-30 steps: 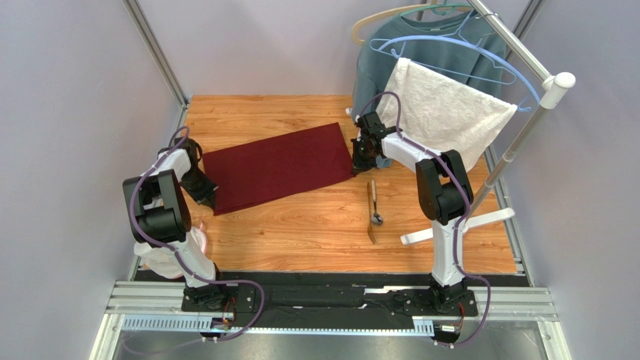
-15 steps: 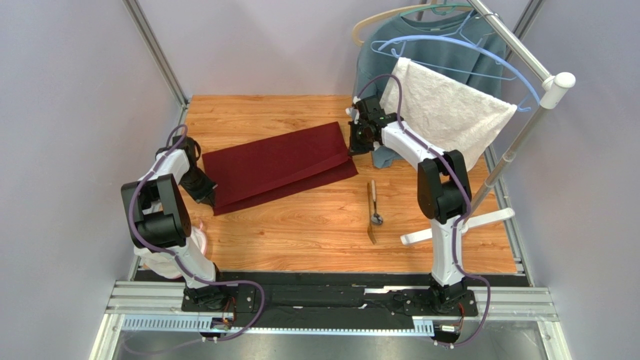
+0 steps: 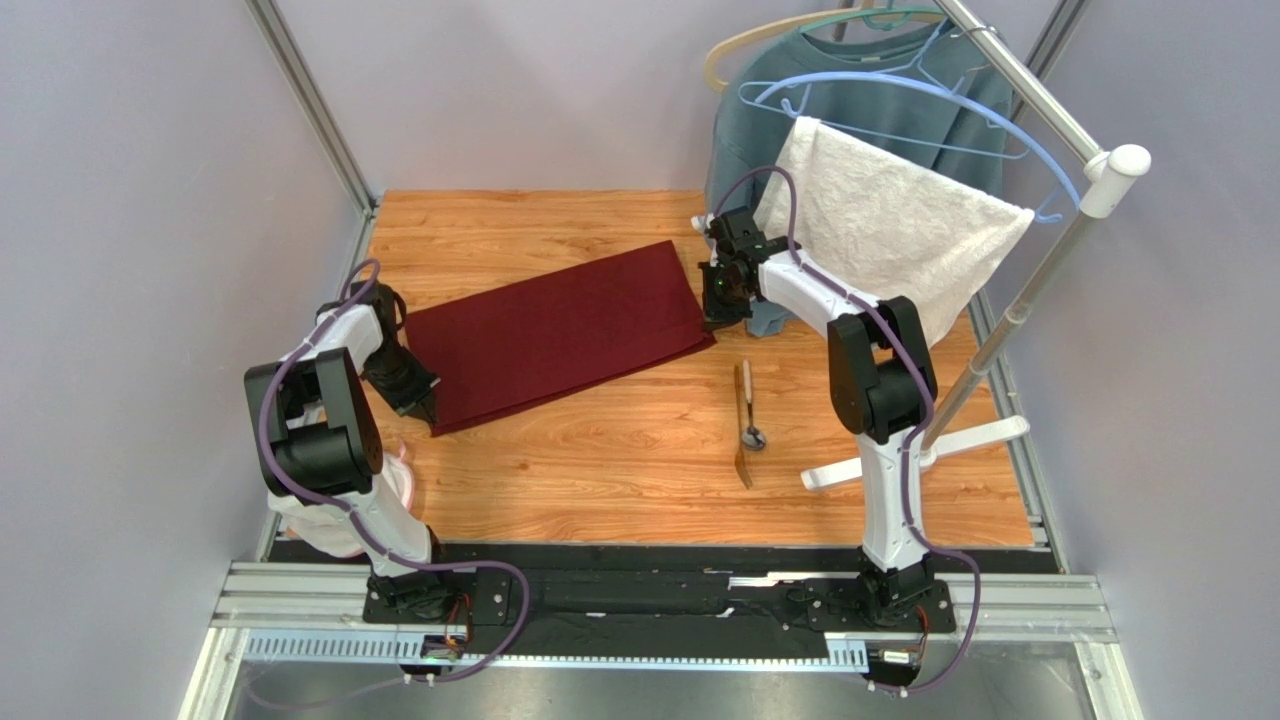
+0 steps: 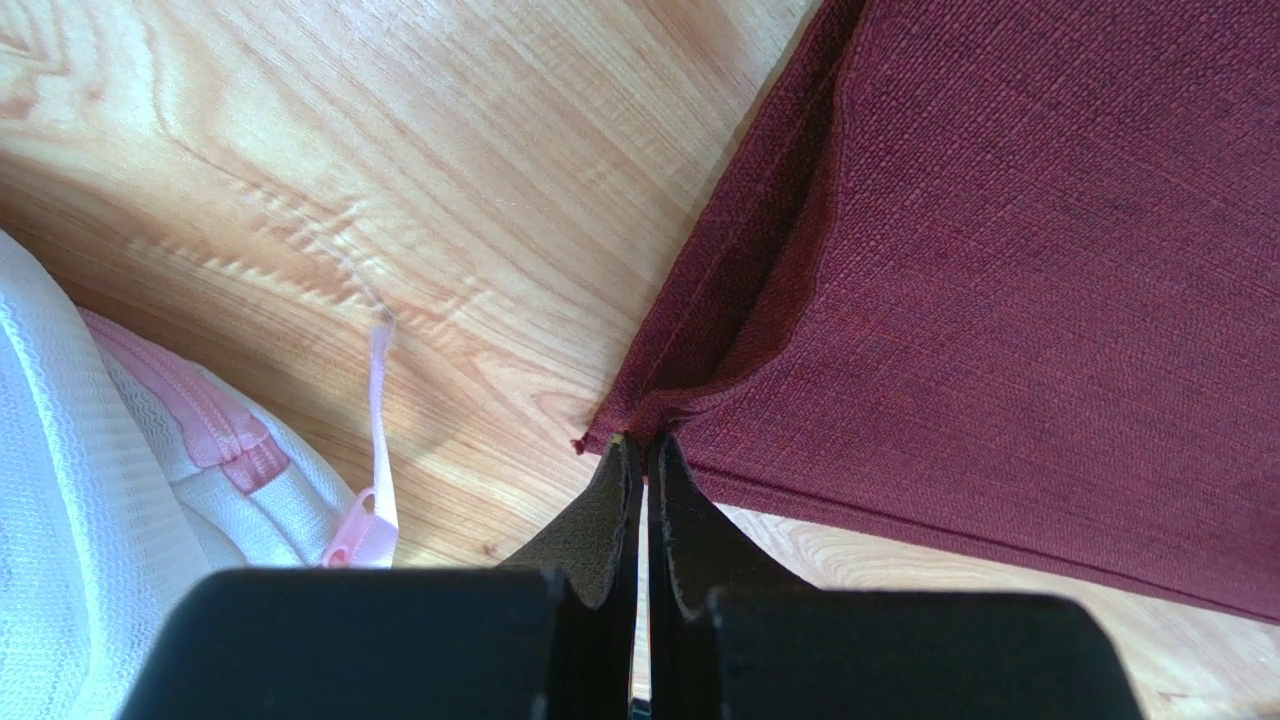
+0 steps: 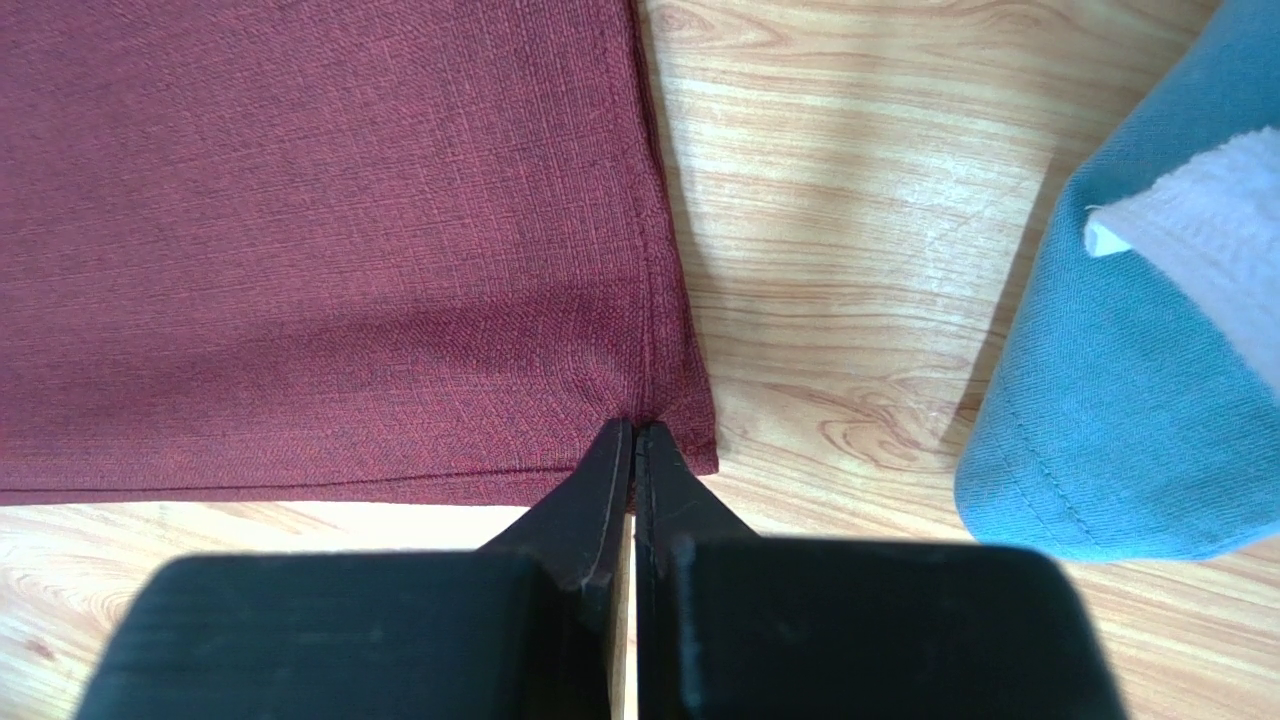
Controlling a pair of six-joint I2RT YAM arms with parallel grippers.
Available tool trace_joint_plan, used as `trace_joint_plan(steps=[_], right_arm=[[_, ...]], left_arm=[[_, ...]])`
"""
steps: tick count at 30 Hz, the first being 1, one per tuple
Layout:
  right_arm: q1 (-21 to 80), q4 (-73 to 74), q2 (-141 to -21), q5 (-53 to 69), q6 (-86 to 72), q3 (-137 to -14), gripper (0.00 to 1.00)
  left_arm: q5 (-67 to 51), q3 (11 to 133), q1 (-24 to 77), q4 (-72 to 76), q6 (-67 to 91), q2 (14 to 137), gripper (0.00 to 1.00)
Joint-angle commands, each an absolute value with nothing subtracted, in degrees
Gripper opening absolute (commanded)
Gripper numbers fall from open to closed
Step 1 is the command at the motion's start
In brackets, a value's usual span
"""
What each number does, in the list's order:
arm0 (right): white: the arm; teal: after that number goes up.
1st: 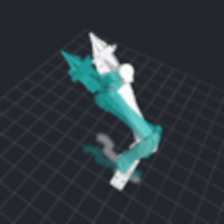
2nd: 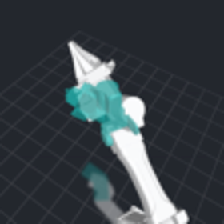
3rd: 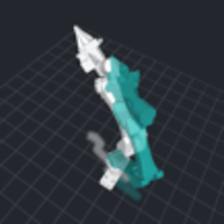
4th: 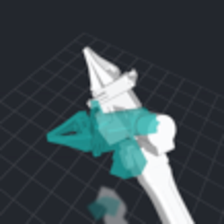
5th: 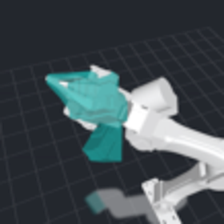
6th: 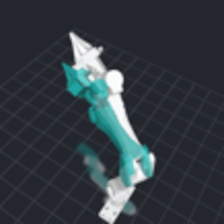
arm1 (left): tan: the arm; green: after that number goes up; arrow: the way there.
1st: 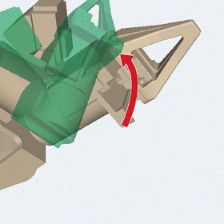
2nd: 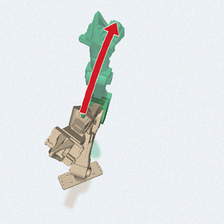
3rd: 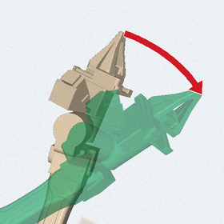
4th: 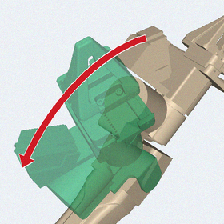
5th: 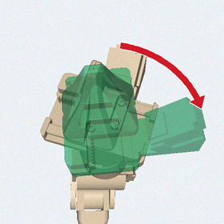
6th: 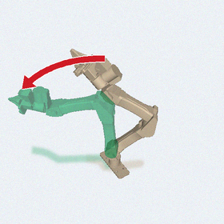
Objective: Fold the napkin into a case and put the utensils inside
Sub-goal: Fold and flatten the napkin at the center of the board.
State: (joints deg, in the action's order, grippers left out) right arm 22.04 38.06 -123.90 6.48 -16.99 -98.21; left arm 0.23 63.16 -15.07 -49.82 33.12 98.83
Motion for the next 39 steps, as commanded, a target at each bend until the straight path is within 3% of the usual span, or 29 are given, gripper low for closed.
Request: trace_joint_plan(steps=[1, 11, 15, 17, 21, 24, 27, 34, 39], right_arm=[[21.4, 37.0, -123.7, 3.4, -15.4, -97.6, 0.00], [21.2, 34.0, -125.3, 3.4, -14.7, -97.4, 0.01], [21.2, 35.0, -125.5, 2.8, -14.5, -97.6, 0.16], [21.2, 35.2, -124.6, 2.4, -14.4, -97.6, 0.24], [21.2, 36.9, -123.7, 2.2, -13.5, -100.3, 0.45], [21.3, 38.1, -123.0, 2.4, -13.2, -103.1, 0.52], [21.9, 40.2, -122.1, 2.9, -13.1, -105.1, 0.55], [22.5, 39.6, -120.3, 4.9, -14.1, -102.7, 0.57], [22.5, 38.7, -120.5, 4.1, -14.6, -99.9, 0.42]], left_arm=[[1.5, 63.2, -15.2, -50.0, 33.0, 98.2, 0.00], [1.8, 61.9, -15.3, -48.8, 32.6, 99.0, 0.00], [1.4, 62.0, -15.3, -48.4, 31.7, 97.5, 0.00], [0.7, 62.1, -15.2, -48.4, 30.9, 95.8, 0.13], [0.4, 63.2, -15.1, -50.4, 30.2, 89.8, 0.31], [-3.2, 63.1, -15.2, -51.8, 30.7, 85.0, 0.45], [-6.2, 62.0, -15.2, -51.8, 31.9, 81.2, 0.46], [-7.7, 62.8, -15.0, -51.4, 31.4, 86.1, 0.45], [-4.5, 64.1, -14.9, -51.6, 30.4, 91.2, 0.45]])
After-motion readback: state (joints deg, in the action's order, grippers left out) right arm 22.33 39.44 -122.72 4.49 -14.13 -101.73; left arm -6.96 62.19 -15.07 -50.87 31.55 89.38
